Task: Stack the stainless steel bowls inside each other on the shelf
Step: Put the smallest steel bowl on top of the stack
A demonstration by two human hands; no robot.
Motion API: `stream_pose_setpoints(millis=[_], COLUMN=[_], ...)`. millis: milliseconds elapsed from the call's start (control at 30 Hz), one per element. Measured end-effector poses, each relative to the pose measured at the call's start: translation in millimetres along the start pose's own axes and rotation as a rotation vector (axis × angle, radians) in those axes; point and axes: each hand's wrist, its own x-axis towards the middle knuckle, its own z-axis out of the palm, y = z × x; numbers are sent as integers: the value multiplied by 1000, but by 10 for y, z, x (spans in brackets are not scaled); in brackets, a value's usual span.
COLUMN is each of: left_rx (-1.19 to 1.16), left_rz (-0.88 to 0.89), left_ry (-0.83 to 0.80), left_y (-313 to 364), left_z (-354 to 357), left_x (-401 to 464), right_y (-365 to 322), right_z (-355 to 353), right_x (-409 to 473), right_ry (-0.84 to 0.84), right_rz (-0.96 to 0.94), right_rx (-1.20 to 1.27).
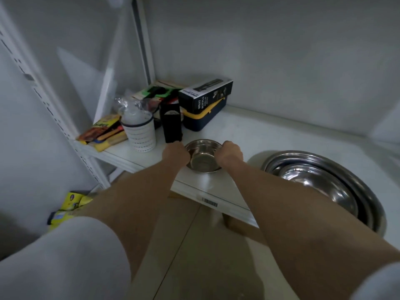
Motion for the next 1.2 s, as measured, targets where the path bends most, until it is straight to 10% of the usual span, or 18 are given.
stream_pose_setpoints(millis=[467,1200], left_rx=[-159,-136], left_rz=[137,263], left_ry=[119,-149], left_y=[753,1986], left_z=[-219,582], left_x=[-245,-1308], right_y=[126,1706], right_z=[-785,-1880], right_x=[-70,-743], right_ry=[170,224], right_rz=[37,240], right_rx=[116,-46])
